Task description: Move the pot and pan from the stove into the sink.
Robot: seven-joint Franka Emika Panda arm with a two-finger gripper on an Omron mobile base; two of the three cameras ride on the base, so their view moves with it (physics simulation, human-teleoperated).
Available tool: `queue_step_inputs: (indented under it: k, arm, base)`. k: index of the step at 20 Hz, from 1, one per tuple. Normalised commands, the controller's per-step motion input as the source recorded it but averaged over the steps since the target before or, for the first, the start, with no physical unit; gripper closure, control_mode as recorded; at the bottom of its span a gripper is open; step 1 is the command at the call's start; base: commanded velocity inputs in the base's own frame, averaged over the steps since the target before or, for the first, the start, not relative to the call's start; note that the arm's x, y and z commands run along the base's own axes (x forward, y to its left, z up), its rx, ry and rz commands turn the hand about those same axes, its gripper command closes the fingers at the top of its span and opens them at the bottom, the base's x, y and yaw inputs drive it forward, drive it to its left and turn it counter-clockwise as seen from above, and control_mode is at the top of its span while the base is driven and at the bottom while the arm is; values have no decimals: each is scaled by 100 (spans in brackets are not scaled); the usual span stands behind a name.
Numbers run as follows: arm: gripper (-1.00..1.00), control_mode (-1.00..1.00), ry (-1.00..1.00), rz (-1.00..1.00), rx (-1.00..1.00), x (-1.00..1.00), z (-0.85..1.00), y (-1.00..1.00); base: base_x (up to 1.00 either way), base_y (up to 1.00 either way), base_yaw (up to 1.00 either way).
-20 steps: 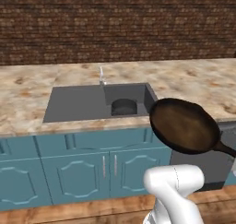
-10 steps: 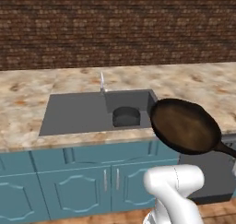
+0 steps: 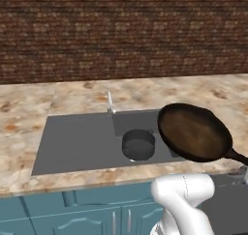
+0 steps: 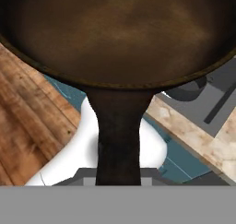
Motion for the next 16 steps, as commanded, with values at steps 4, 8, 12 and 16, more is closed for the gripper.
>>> queue_step_inputs:
  k: [4,8,12,16]
  arm:
    - [100,100,0,0,0,0,0,0]
    - [100,100,0,0,0,0,0,0]
    - [100,100,0,0,0,0,0,0]
    - [100,-100,0,0,0,0,0,0]
  base:
    - [64,9,-1]
    - [60,8,-1]
    - [50,3,-1]
    - [15,0,0]
